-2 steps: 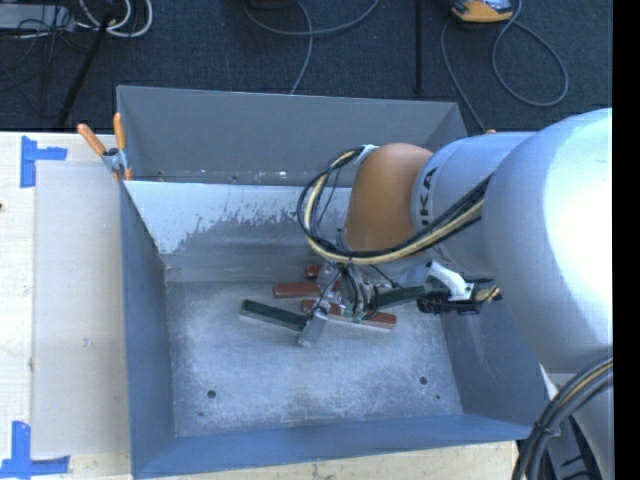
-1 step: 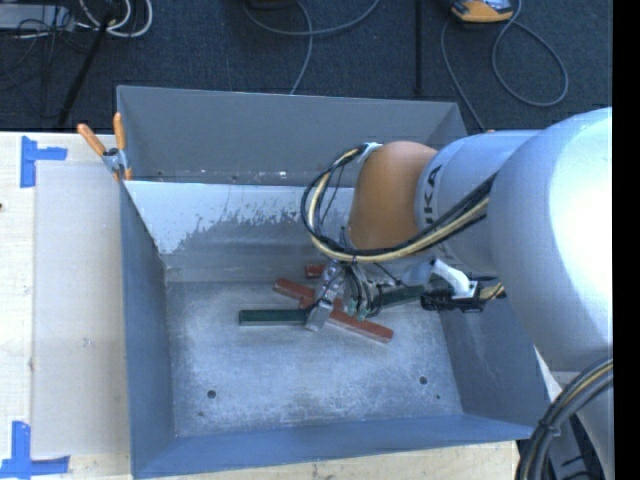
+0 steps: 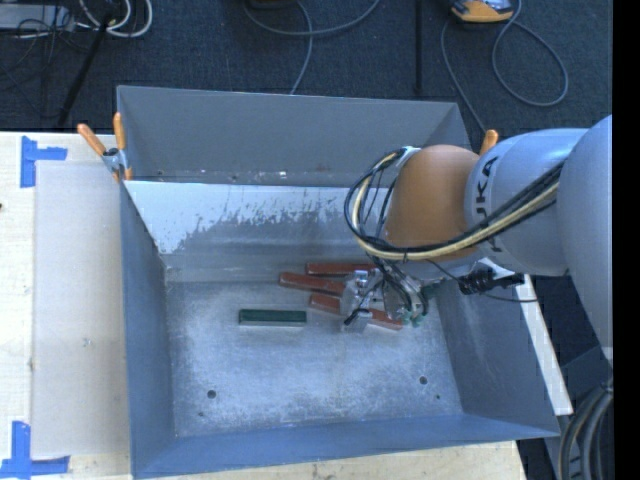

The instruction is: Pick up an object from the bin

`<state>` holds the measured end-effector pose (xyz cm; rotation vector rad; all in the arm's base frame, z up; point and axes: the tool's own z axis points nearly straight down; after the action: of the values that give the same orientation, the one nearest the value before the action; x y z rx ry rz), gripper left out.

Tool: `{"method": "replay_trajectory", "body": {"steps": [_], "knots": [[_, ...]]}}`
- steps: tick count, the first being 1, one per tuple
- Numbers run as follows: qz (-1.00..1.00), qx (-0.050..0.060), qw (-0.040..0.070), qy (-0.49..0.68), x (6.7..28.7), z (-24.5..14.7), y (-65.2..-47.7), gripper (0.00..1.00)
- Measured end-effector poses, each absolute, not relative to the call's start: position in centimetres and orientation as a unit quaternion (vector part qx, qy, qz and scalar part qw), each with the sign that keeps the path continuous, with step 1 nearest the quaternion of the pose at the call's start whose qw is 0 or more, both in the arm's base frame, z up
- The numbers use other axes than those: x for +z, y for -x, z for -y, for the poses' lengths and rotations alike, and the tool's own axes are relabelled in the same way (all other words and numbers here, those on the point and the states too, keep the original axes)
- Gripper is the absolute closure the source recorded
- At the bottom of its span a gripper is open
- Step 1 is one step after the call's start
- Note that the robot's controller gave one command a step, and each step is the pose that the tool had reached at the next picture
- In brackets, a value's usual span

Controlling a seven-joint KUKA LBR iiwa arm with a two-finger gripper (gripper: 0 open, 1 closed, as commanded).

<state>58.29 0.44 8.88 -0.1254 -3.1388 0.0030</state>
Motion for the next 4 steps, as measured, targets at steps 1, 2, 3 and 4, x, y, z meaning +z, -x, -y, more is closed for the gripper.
{"method": "replay_trajectory", "body": {"steps": [1, 2, 3, 4], "knots": [[0.999, 0.000, 0.000, 0.039, 8.8, -0.6, -58.3, 0.00], [1.000, 0.001, -0.001, 0.025, 6.9, 5.0, -58.8, 0.00], [1.000, 0.000, -0.004, 0.023, 7.3, 4.7, -59.0, 1.00], [1.000, -0.001, -0.004, 0.007, 17.7, -0.5, -57.8, 1.00]]}}
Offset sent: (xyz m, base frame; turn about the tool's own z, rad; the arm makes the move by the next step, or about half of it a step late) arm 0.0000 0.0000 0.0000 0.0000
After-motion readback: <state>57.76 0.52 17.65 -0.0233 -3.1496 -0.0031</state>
